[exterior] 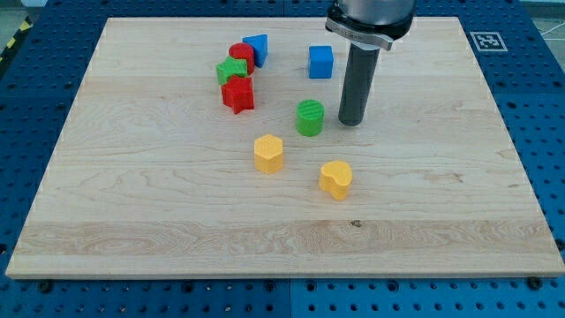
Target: Move the green circle below the red star
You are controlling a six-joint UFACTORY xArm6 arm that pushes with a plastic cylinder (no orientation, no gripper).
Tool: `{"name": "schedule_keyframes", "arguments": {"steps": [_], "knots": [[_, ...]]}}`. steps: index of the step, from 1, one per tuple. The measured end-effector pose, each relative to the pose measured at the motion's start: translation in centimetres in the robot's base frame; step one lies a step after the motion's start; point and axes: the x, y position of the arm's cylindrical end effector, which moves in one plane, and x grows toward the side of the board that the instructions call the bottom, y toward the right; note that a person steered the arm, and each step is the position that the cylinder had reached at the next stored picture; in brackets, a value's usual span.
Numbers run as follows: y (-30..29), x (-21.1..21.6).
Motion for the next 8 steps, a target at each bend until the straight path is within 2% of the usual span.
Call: {"name": "schedule_keyframes", "arguments": {"steps": [8], "knots": [[-10.8,0.0]]}}
